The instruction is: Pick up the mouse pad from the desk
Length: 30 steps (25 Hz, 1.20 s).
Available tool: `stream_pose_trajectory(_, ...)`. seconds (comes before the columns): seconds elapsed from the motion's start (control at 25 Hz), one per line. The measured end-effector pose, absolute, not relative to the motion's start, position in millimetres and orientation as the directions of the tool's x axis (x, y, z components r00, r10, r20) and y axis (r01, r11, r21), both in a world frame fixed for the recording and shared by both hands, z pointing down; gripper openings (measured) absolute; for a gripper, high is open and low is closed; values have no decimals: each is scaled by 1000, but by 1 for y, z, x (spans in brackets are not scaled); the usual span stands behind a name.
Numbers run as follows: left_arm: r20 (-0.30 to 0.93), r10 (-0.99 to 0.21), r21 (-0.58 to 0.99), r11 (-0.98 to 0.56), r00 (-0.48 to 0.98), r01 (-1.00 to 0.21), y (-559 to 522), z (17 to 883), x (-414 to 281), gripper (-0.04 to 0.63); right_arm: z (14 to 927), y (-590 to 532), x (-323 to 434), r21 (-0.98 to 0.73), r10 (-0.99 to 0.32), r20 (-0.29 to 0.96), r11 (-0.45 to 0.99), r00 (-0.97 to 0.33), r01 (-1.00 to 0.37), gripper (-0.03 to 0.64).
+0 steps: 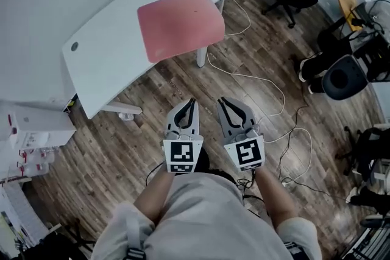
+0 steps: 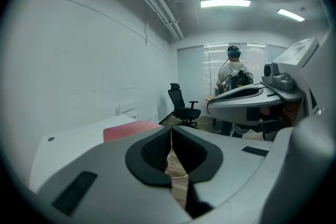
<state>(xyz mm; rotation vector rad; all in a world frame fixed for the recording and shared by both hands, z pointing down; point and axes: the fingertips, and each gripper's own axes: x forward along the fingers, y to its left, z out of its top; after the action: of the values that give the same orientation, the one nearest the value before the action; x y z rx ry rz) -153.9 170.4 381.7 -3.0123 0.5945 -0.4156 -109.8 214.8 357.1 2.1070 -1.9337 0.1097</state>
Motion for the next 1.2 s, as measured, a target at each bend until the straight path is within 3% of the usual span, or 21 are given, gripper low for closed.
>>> stream_pose_trajectory(0.68,385,-417,-3,-893,823,-451,51,419,-128,17,394,98,-52,137,-927,374,83,-26,-987,41)
stream_pose_trajectory(1.2,489,-469,37,-831,735,-555,-21,455,-13,17,437,8,68,135,-841,493,326,-222,-935,41)
